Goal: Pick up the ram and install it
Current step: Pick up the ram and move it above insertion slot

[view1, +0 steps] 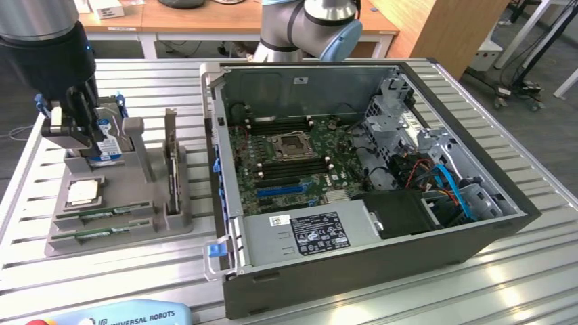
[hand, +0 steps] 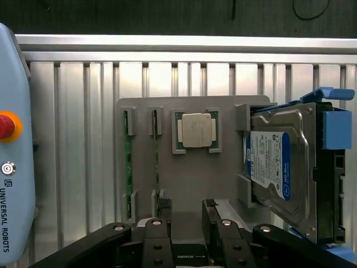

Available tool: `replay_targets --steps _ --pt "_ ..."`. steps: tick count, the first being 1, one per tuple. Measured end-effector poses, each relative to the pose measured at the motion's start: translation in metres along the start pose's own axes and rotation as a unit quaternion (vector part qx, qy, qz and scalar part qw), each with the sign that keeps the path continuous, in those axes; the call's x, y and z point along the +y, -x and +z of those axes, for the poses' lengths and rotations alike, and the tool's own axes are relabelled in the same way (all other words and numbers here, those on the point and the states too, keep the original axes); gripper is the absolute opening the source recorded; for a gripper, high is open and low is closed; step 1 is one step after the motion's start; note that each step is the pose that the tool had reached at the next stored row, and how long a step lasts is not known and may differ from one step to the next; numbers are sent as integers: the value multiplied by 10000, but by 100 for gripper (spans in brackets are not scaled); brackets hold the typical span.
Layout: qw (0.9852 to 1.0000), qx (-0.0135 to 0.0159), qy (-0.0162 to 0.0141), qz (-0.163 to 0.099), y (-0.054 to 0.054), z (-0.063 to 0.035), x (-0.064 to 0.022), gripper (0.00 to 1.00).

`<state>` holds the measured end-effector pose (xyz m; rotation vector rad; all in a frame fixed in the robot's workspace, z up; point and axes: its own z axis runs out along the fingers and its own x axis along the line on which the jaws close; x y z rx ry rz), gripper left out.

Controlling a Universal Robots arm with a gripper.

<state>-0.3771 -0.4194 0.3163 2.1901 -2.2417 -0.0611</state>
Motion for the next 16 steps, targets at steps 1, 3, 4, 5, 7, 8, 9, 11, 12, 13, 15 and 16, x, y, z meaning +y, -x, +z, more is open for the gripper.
replay_targets --steps 1,3,4,5,7,8,9,11,12,13,15,16 --pt "10000 0 0 0 0 5 0 36" --pt "10000 0 0 0 0 13 1 36" --pt "10000 0 0 0 -1 17 1 36" --pt "10000 0 0 1 -3 20 2 36" --pt "10000 0 -1 0 -14 22 2 36" --pt "10000 0 0 0 -20 22 2 36" --pt "10000 0 -1 0 -29 23 2 36" --pt "10000 0 0 0 -49 23 3 36" --pt "10000 0 0 0 -61 23 3 36" --pt "10000 0 0 0 -72 23 3 36" --pt "10000 0 -1 0 -95 24 4 36" --pt "10000 0 0 0 -106 24 4 36"
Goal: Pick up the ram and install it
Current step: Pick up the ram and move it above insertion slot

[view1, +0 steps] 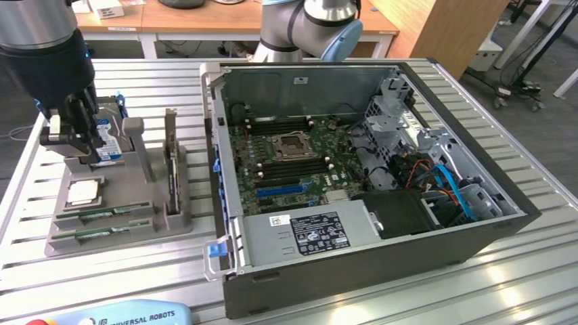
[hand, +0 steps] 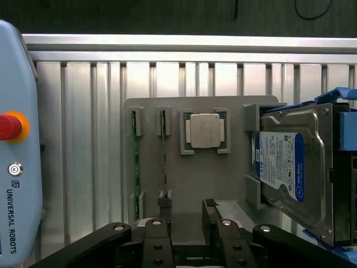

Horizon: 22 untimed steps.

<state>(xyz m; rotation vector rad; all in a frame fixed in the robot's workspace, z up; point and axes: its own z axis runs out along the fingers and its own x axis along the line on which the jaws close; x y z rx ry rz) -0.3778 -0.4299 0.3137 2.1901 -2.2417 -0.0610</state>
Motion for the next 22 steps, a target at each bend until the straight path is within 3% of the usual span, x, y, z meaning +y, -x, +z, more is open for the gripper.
replay_targets --steps 11,14,22 --pt "10000 2 0 0 -122 -2 -2 36" --pt "10000 10 0 0 -238 -4 -4 36" --pt "10000 11 0 0 -250 24 -5 36"
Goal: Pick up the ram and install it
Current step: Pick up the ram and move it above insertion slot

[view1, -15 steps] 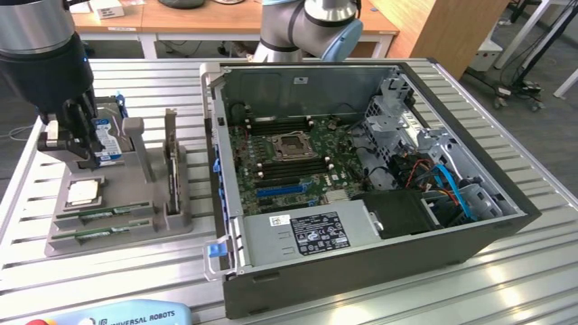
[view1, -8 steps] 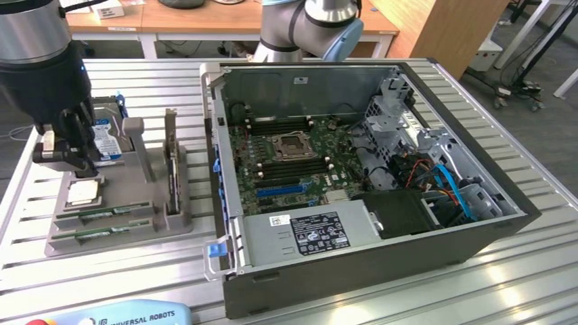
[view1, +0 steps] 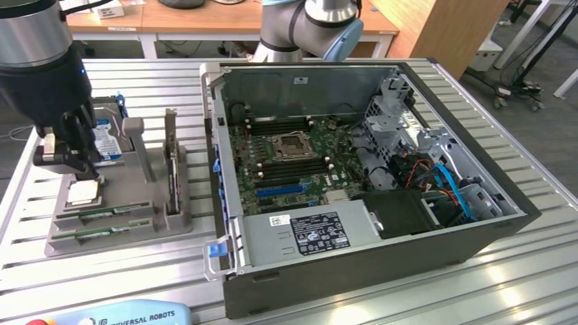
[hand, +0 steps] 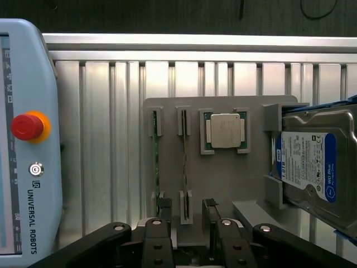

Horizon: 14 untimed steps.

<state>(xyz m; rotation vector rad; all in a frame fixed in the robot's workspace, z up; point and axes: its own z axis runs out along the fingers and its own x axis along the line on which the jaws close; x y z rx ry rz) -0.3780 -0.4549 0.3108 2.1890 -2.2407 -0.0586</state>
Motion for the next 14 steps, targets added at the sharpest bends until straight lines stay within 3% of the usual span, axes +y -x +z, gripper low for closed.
replay_targets --steps 14 --pt "10000 0 0 0 -3 157 -5 36"
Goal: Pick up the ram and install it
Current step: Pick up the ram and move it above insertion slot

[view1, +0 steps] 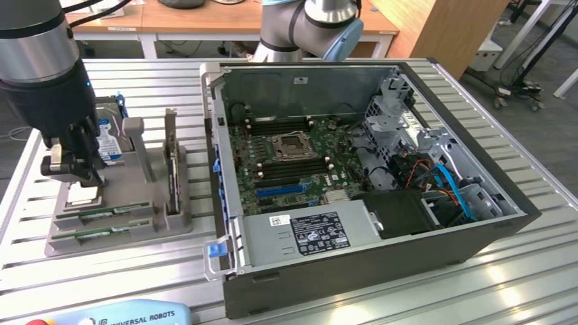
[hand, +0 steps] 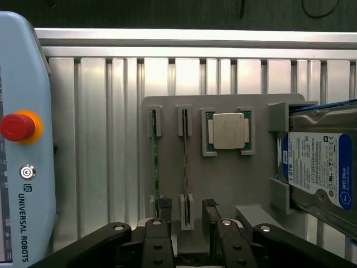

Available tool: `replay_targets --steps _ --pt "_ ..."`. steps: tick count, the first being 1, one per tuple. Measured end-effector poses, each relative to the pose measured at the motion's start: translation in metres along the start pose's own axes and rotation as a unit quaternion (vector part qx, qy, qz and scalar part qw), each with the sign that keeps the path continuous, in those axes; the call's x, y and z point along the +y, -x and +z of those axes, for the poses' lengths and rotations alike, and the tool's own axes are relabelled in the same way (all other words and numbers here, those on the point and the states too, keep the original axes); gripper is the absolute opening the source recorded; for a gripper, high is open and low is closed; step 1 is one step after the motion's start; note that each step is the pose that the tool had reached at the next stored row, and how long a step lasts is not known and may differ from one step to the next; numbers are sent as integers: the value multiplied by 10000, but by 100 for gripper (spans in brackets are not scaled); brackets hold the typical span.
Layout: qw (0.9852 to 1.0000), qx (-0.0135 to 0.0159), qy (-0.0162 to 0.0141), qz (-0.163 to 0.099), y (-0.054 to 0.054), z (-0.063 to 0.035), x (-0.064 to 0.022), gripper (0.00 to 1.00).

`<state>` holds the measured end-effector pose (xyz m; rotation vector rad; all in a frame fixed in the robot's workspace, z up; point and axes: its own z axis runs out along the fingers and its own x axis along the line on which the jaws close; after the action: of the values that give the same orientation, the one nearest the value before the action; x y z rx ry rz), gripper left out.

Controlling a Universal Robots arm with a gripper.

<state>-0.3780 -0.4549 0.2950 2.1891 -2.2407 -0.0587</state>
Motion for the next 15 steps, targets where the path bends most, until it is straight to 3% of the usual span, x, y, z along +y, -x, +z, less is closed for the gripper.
replay_targets --steps 15 --pt "10000 0 0 0 -4 171 -6 36"
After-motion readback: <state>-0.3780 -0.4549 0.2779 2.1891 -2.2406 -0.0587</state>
